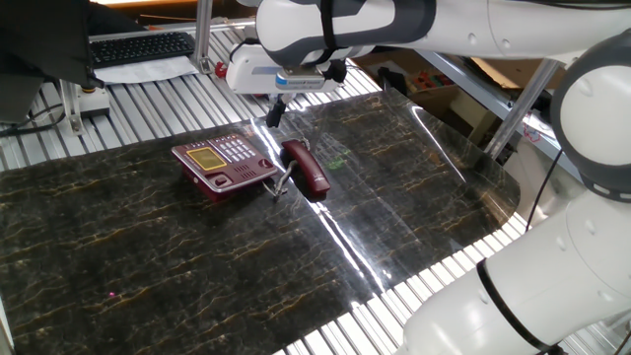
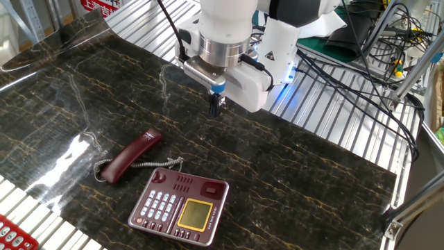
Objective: Place the handset of the telephone on the corresponding phone cradle
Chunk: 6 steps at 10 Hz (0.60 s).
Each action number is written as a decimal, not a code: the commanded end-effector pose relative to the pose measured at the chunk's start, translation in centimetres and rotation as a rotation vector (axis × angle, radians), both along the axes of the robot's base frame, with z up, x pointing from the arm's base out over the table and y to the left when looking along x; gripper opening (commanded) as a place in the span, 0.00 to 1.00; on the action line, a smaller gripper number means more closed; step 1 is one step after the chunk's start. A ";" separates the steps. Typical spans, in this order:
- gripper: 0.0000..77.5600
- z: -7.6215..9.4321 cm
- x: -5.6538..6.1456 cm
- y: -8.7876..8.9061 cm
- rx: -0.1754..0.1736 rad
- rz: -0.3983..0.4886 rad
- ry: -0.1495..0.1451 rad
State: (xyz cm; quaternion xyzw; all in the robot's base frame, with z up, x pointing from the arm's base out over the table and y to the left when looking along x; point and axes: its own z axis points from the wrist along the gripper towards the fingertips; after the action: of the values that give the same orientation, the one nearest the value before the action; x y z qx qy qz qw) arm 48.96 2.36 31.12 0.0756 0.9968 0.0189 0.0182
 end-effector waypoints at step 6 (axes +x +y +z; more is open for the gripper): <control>0.00 0.0 0.2 0.0 -0.016 -0.008 -0.003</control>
State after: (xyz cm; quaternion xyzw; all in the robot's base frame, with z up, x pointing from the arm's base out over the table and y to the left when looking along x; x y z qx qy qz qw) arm 49.07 2.37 31.02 0.0790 0.9966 0.0107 0.0189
